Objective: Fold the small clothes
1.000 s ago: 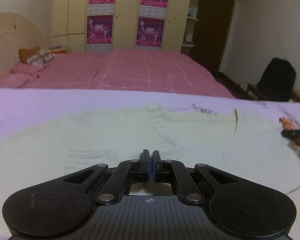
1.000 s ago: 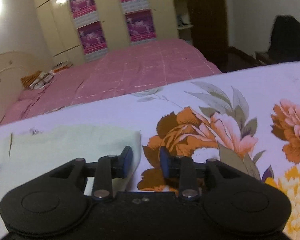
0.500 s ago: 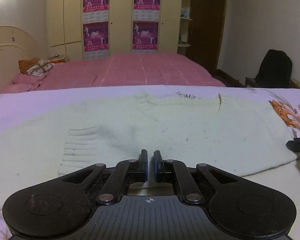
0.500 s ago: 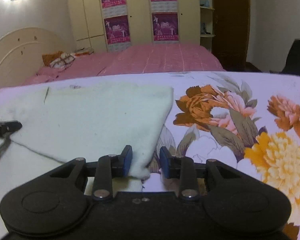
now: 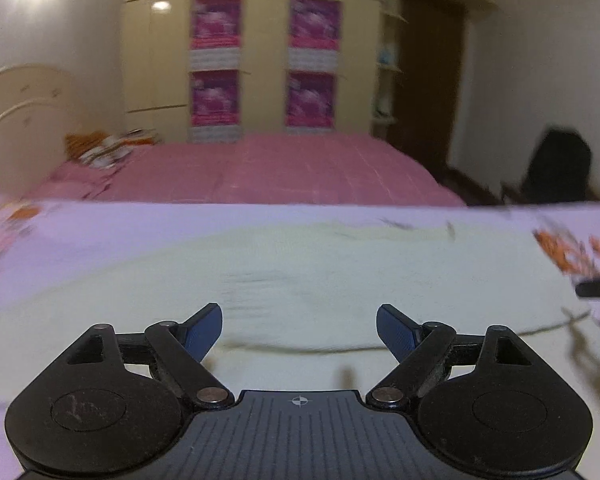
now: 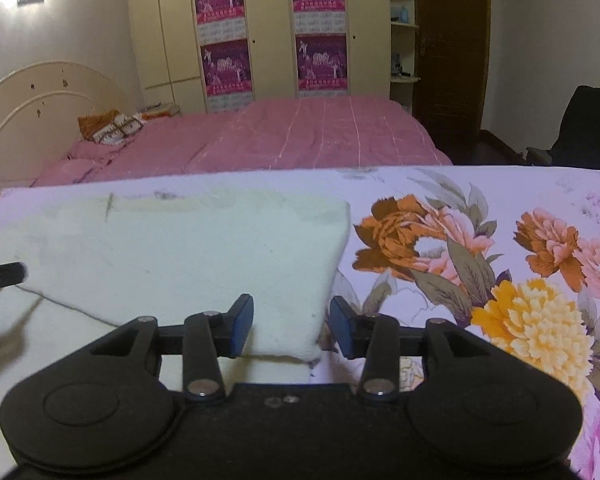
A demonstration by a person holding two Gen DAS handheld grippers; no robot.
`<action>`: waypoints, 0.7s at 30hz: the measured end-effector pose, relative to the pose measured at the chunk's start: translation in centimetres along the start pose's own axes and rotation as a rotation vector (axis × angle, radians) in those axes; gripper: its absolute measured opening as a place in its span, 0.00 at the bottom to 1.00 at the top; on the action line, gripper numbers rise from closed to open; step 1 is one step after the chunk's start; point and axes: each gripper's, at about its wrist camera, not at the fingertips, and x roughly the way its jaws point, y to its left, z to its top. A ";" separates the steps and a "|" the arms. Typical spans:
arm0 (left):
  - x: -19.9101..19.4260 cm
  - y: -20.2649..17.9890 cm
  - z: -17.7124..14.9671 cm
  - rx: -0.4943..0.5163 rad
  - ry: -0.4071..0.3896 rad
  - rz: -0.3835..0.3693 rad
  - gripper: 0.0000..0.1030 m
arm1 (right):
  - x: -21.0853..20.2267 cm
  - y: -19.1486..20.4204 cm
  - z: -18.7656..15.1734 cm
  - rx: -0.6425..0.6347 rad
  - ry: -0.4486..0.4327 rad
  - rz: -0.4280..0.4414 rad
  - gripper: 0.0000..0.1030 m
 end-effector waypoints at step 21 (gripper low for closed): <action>-5.5 31.7 -10.6 -1.077 -0.116 0.209 0.03 | 1.5 5.8 0.0 0.113 0.044 0.072 0.43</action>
